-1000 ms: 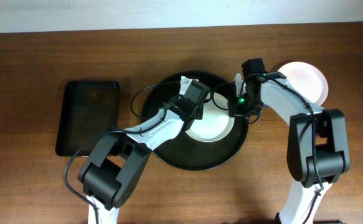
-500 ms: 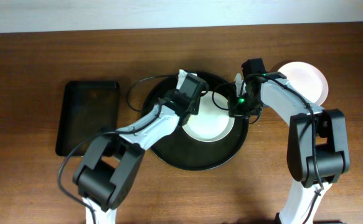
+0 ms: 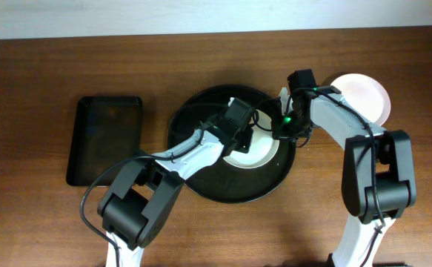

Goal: Clean dirty plates on tray and stack at the side
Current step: 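Lift the sponge away left and raise the white plate with the right gripper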

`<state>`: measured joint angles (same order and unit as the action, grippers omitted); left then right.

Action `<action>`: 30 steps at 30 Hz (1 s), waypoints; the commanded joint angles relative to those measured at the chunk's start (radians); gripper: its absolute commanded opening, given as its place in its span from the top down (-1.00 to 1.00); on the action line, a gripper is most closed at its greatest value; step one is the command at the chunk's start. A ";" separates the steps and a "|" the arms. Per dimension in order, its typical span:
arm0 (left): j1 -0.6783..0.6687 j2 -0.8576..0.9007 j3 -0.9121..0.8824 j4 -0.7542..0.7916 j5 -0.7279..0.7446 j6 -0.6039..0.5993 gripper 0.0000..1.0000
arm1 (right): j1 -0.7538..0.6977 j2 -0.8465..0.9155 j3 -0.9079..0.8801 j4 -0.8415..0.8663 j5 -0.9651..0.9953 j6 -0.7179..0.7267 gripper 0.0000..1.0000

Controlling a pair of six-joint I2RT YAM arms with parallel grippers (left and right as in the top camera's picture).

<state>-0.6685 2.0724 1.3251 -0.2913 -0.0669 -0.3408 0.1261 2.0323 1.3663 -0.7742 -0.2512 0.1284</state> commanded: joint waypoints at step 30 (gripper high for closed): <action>0.103 -0.246 0.006 0.139 -0.513 0.044 1.00 | -0.002 -0.012 -0.008 0.009 0.054 0.004 0.92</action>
<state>-0.6018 1.9980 1.3239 -0.1467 -0.5106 -0.3092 0.1276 2.0319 1.3655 -0.7666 -0.2508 0.1307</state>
